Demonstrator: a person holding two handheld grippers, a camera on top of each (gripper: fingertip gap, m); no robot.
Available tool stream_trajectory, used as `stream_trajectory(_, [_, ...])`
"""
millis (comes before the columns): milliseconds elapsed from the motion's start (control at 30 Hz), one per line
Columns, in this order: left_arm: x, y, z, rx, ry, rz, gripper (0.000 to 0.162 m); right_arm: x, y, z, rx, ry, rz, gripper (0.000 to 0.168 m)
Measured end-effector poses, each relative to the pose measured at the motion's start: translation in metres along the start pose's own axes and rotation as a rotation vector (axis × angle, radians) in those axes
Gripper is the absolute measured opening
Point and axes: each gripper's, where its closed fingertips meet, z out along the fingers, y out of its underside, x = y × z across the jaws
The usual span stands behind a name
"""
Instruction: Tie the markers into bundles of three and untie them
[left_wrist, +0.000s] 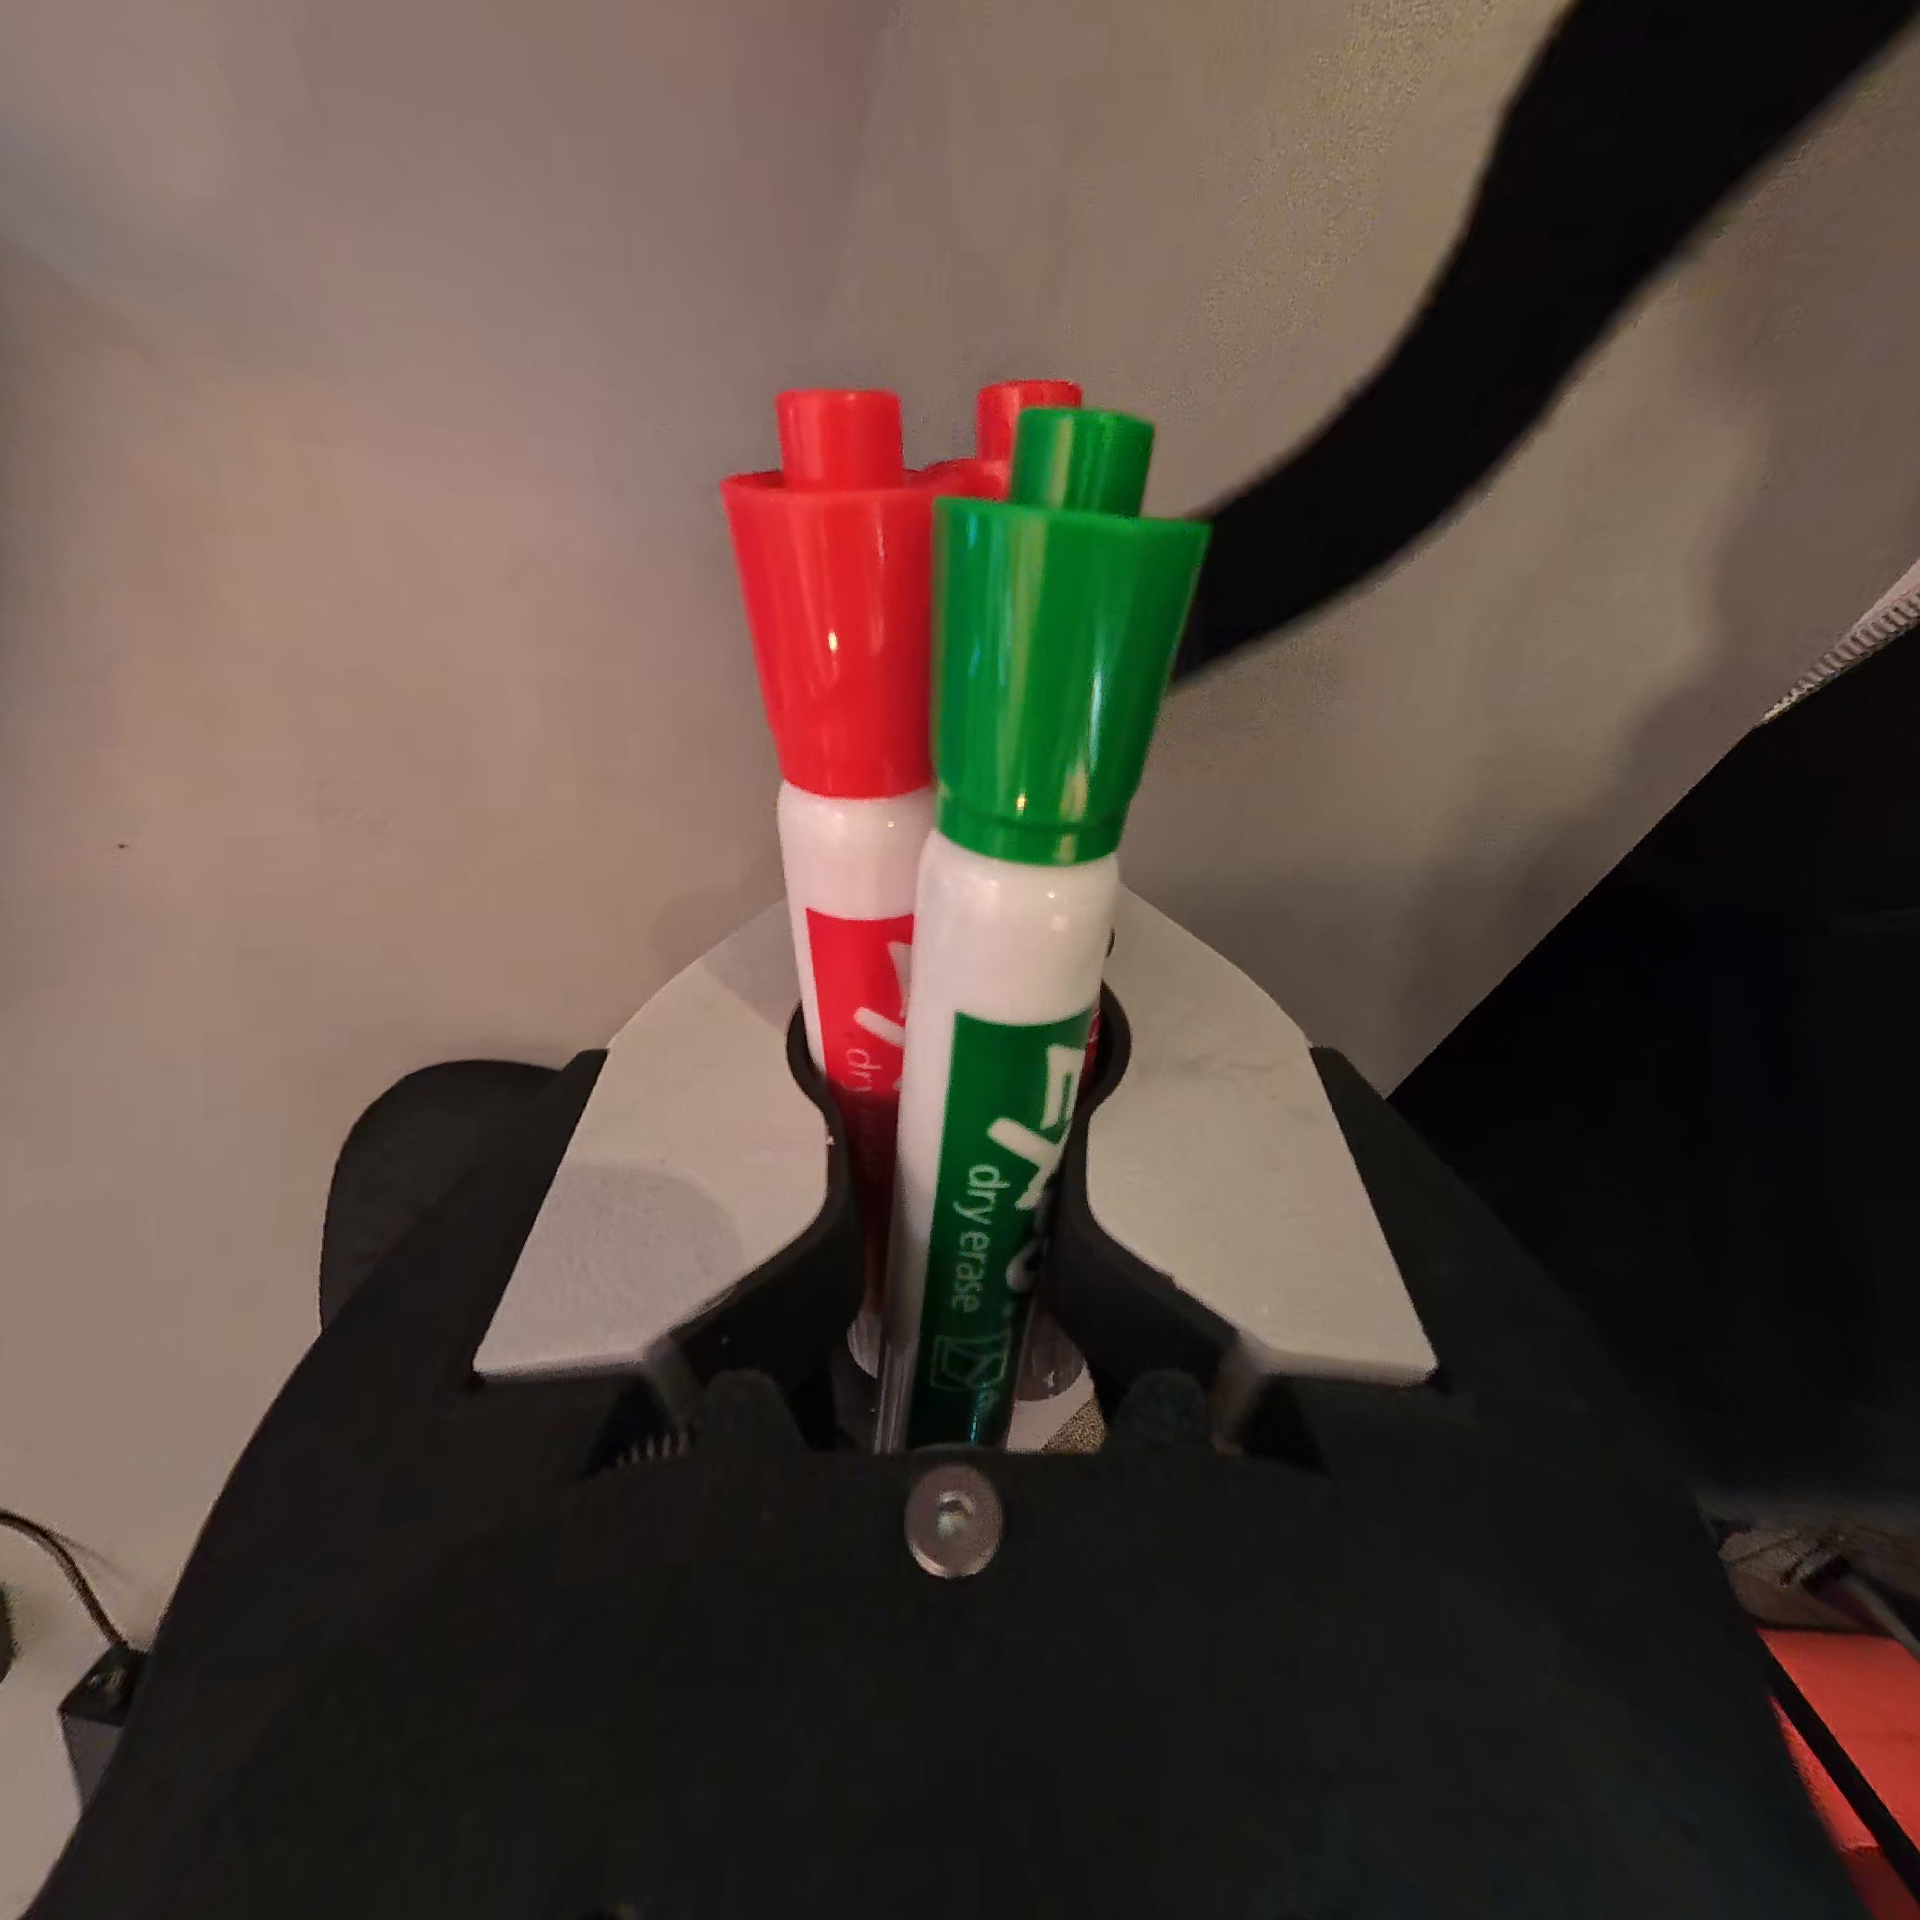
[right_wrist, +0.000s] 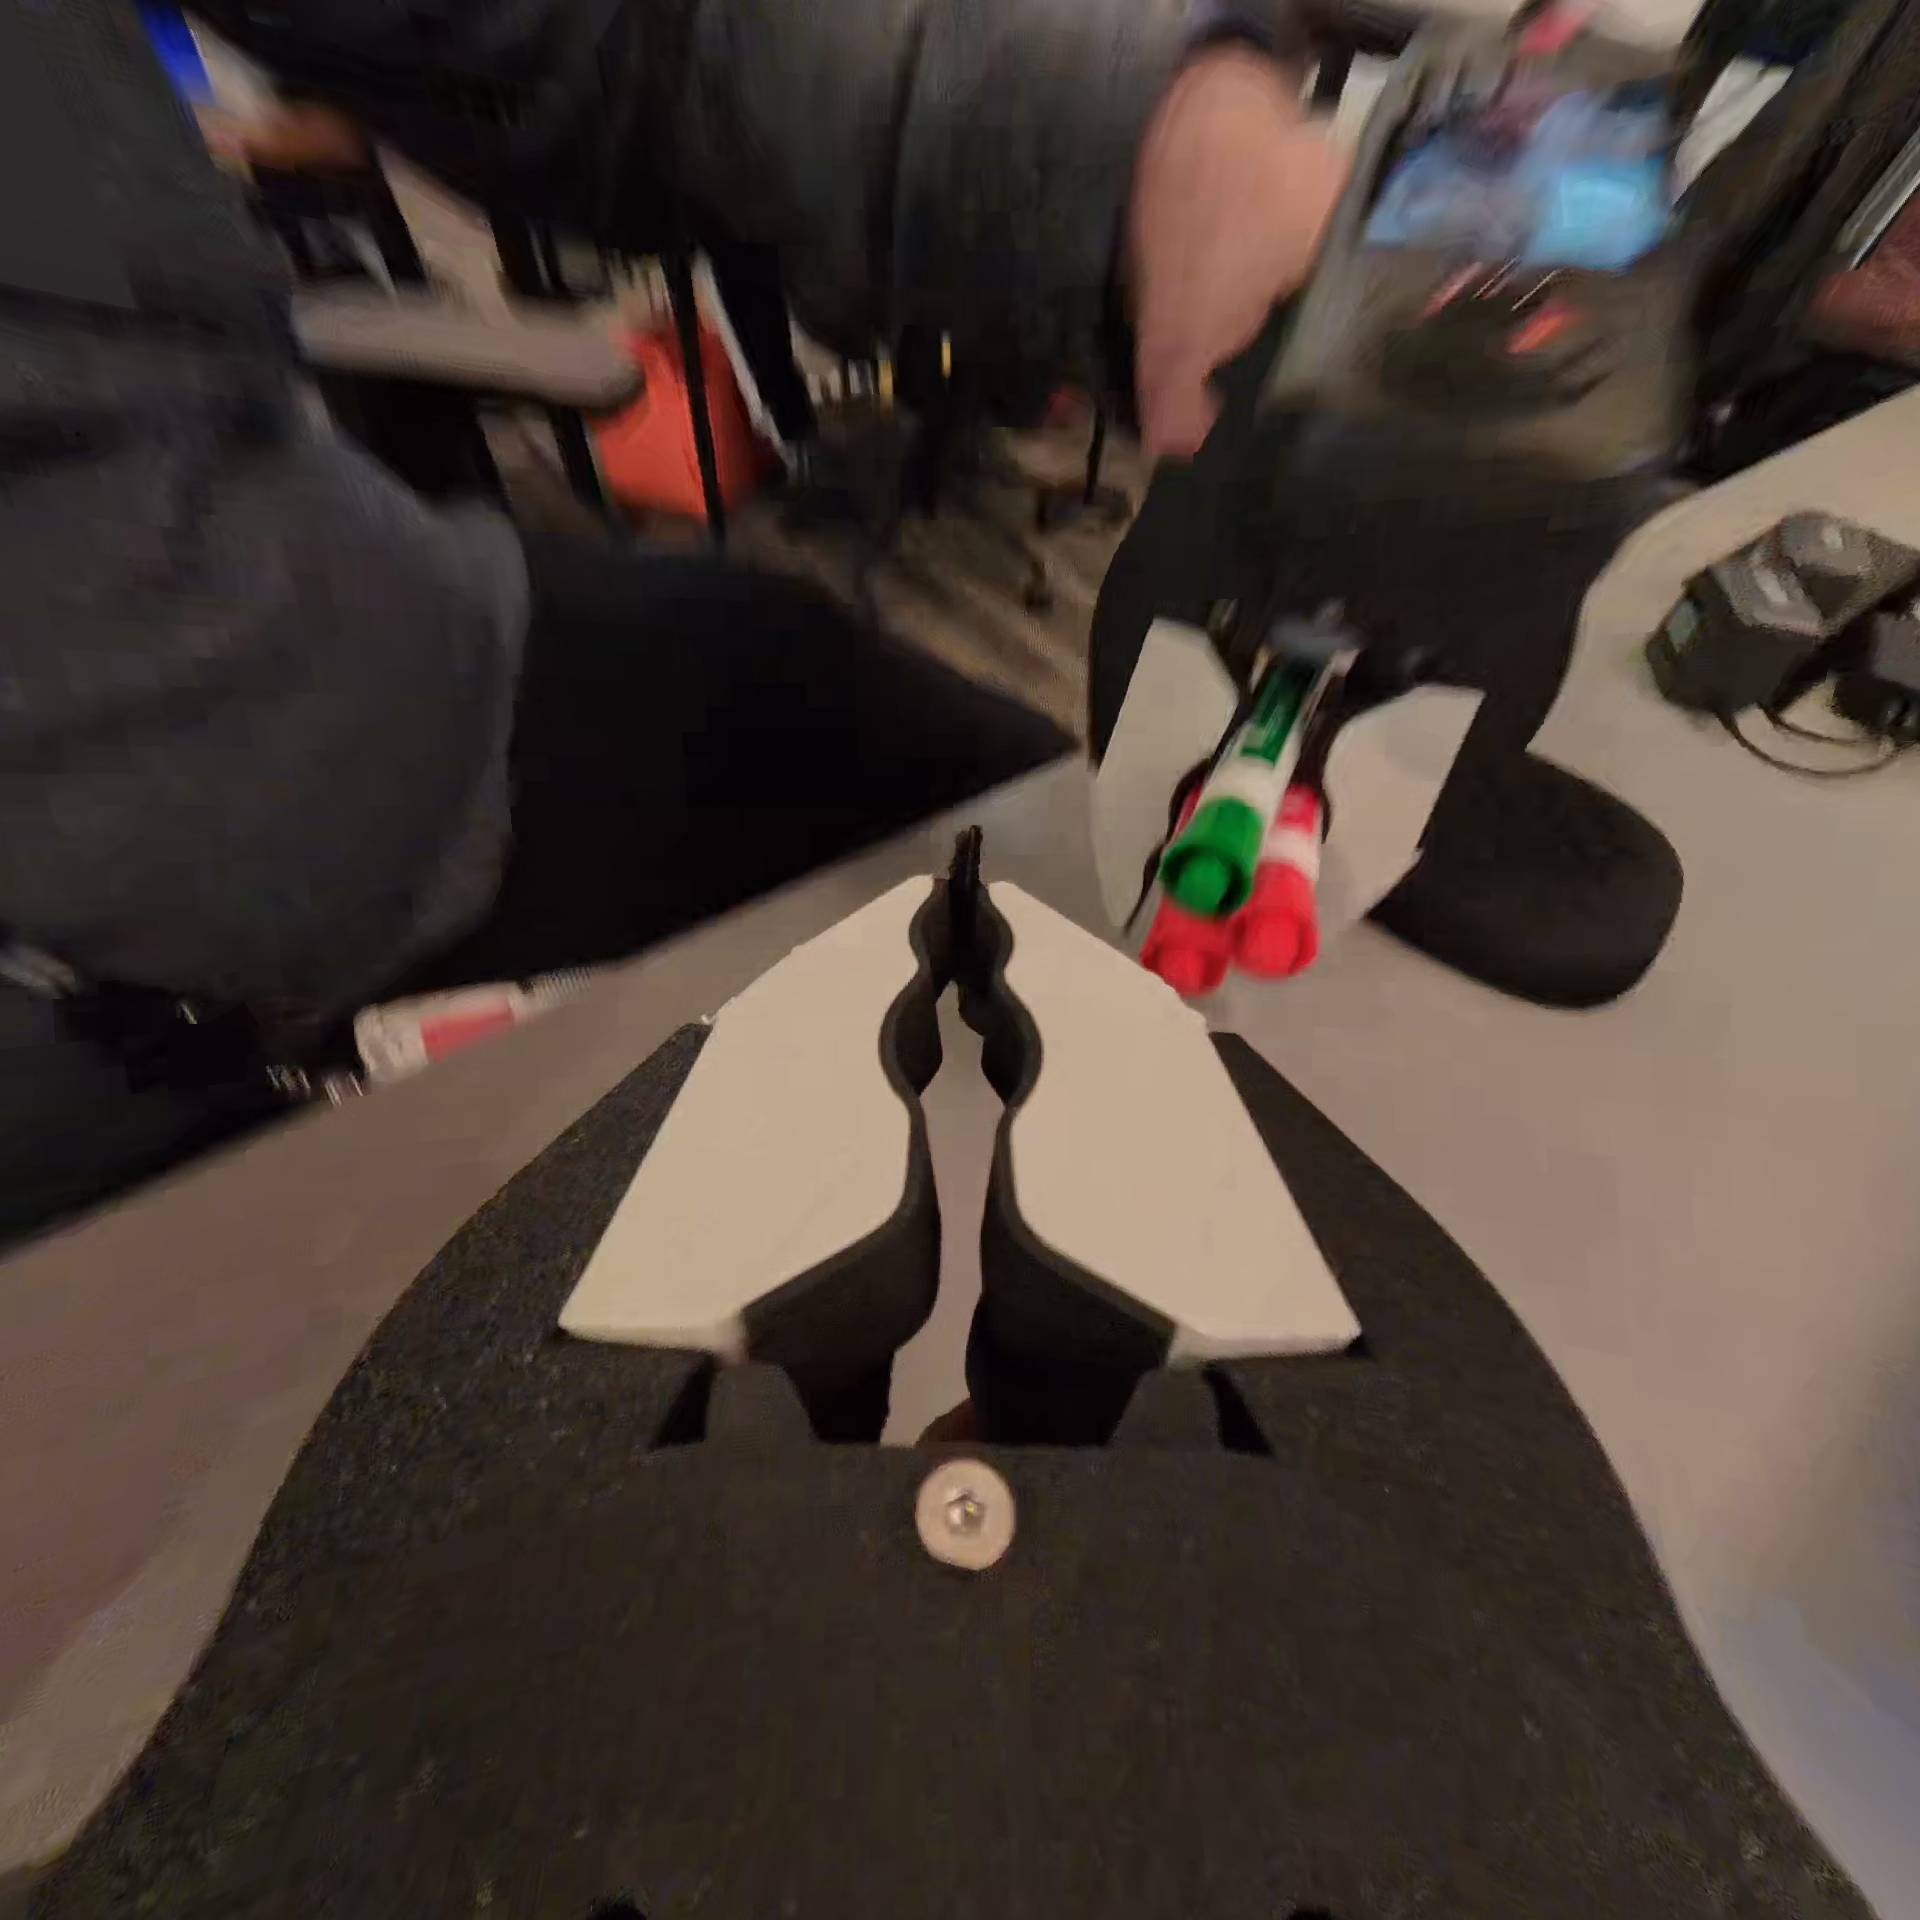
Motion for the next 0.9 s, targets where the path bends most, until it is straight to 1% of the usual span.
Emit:
stream_trajectory(33, [0.001, -0.001, 0.001, -0.003, 0.002, 0.003, 0.041, 0.002, -0.010, 0.000, 0.061, -0.021, 0.036, 0.001])
stream_trajectory(67, [0.001, -0.002, 0.001, -0.007, 0.002, 0.011, 0.041, 0.010, -0.015, 0.002, 0.098, -0.014, 0.076, 0.002])
stream_trajectory(133, [0.004, -0.005, 0.001, -0.004, 0.007, 0.021, 0.041, 0.030, -0.014, 0.006, 0.138, 0.028, 0.176, 0.002])
stream_trajectory(233, [0.005, -0.009, -0.001, 0.003, 0.004, 0.040, 0.041, 0.055, -0.015, 0.003, 0.285, 0.028, 0.355, 0.002])
stream_trajectory(300, [0.006, -0.009, 0.000, -0.008, 0.005, 0.061, 0.042, 0.069, -0.010, 0.002, 0.332, 0.050, 0.420, 0.002])
stream_trajectory(367, [0.009, -0.012, -0.001, 0.001, 0.017, 0.074, 0.042, 0.078, -0.006, 0.002, 0.343, 0.057, 0.488, 0.002])
stream_trajectory(433, [0.007, -0.013, -0.001, -0.007, 0.005, 0.087, 0.042, 0.081, 0.000, 0.006, 0.313, 0.065, 0.503, 0.001])
stream_trajectory(533, [0.006, -0.016, -0.002, 0.005, 0.010, 0.093, 0.042, 0.090, 0.010, 0.009, 0.300, 0.091, 0.586, 0.002])
stream_trajectory(733, [0.008, -0.012, -0.006, -0.024, 0.035, 0.116, 0.042, 0.091, 0.023, 0.019, 0.302, 0.074, 0.696, 0.004])
stream_trajectory(833, [0.010, -0.008, -0.009, -0.066, 0.060, 0.140, 0.042, 0.092, 0.023, 0.020, 0.320, 0.074, 0.717, 0.011])
stream_trajectory(867, [0.010, -0.009, -0.011, -0.070, 0.069, 0.146, 0.042, 0.093, 0.024, 0.020, 0.320, 0.075, 0.725, 0.020])
stream_trajectory(900, [0.011, -0.009, -0.013, -0.076, 0.080, 0.151, 0.042, 0.093, 0.024, 0.020, 0.327, 0.079, 0.731, 0.024])
